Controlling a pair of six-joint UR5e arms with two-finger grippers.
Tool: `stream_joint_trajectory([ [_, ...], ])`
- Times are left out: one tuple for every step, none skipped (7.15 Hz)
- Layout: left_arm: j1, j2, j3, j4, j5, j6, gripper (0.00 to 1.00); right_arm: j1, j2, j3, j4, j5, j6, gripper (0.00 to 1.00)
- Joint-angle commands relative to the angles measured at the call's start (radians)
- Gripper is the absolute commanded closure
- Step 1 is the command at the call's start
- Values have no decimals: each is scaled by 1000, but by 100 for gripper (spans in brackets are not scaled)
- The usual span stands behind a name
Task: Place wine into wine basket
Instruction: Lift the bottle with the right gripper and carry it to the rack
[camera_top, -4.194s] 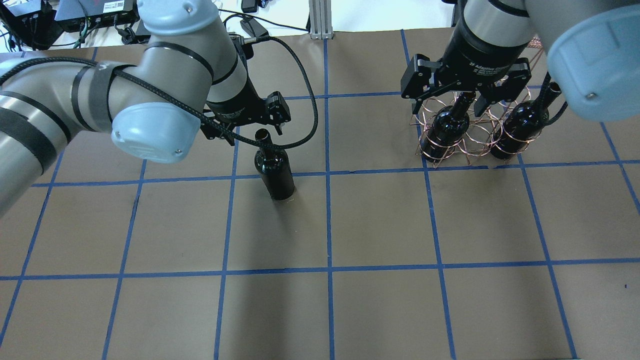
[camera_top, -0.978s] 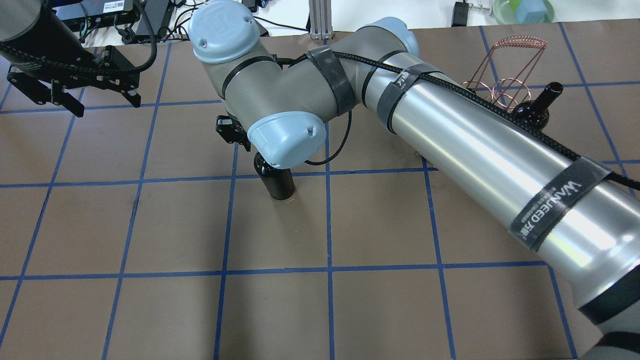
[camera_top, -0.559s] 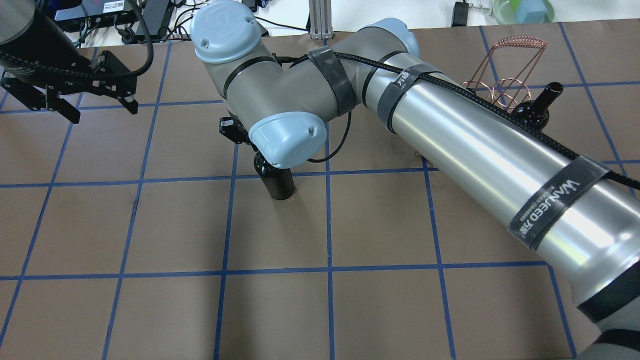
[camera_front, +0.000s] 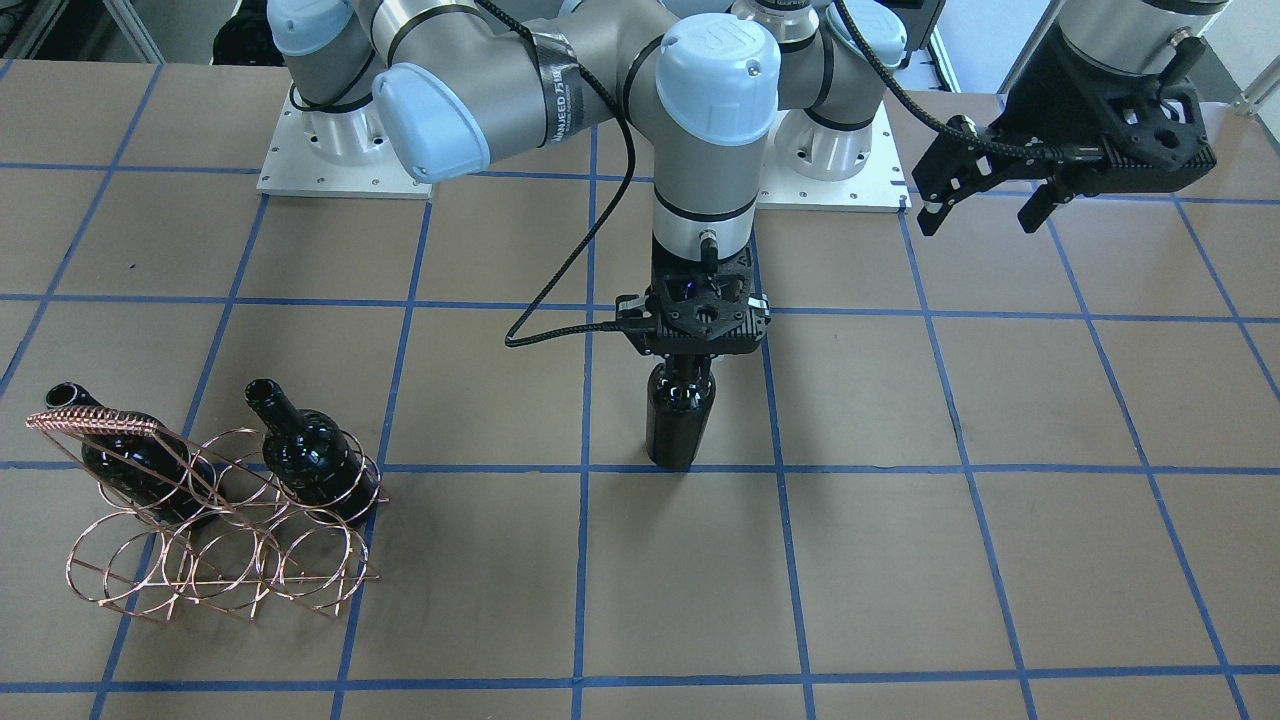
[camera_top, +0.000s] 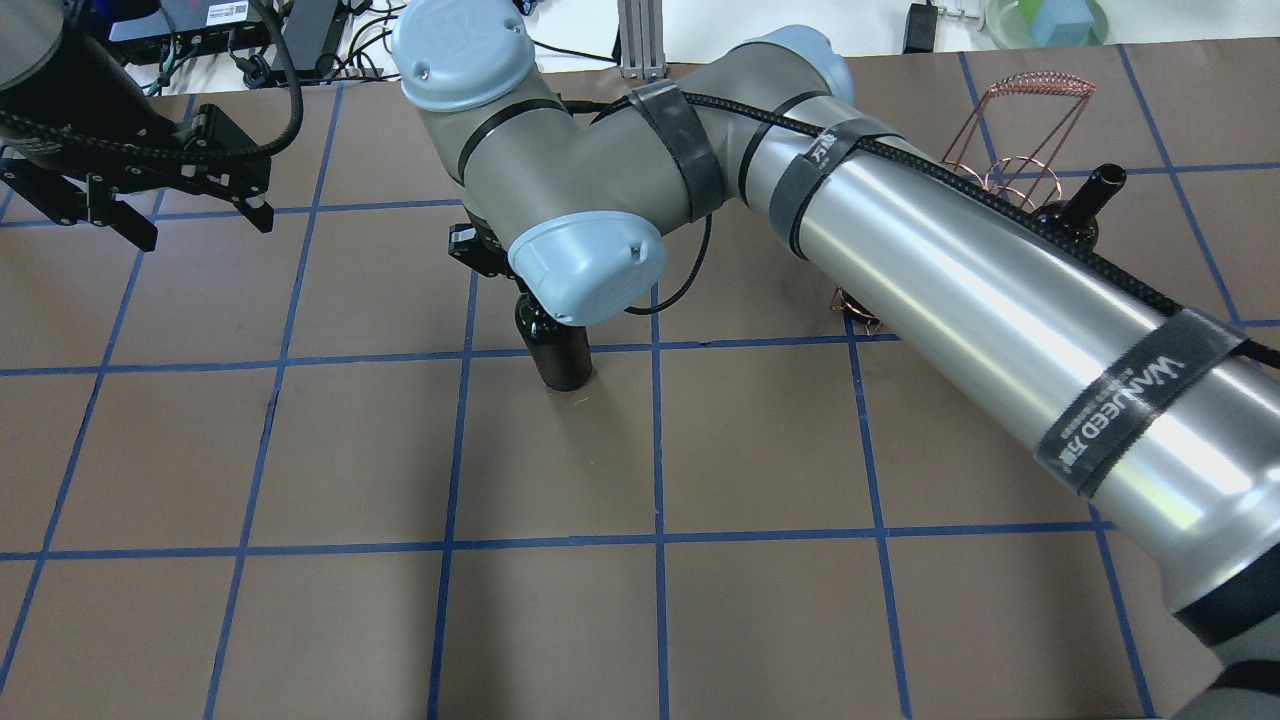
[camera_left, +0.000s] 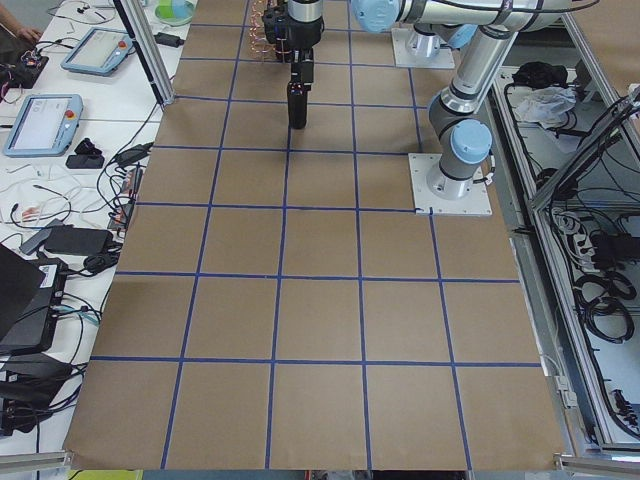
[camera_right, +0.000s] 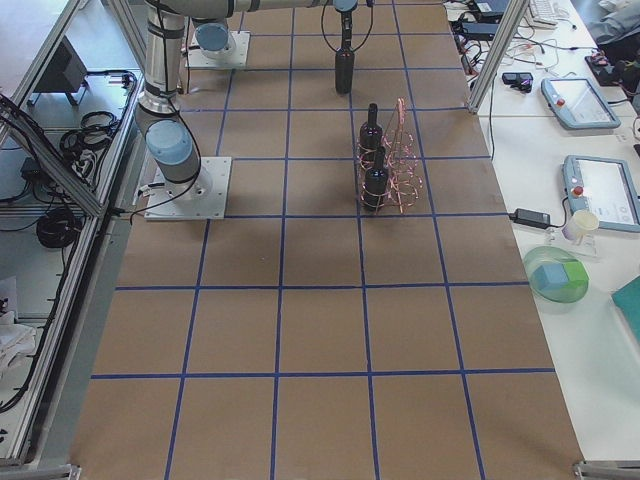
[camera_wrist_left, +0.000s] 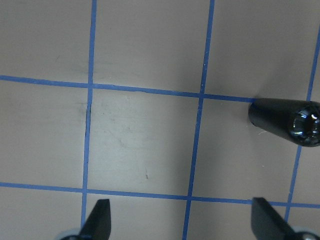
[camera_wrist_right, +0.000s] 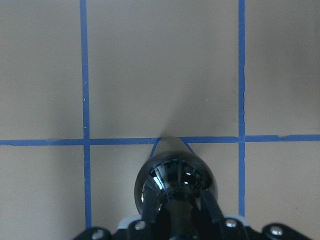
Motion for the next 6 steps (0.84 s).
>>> stream_joint_trajectory([
  [0,1,0,1,-7,-8,0,-123,-123,0,144,13,-99,71],
  [0,-1,0,1,-7,-10,0,-197,-180,8,257,14,-184,73],
  [0,-1,0,1,-9,-10,0,-261,-225,14,351,-1,-285,76],
  [-1,-1,0,1,-33,-12,0,-342,-271,17,446,-9,-433,79],
  [-3,2,0,0,-35,-12,0,-451,-304,17,494,-7,-568,79],
  [-3,1,0,1,-40,-12,0,-528,-332,17,528,-7,-680,79],
])
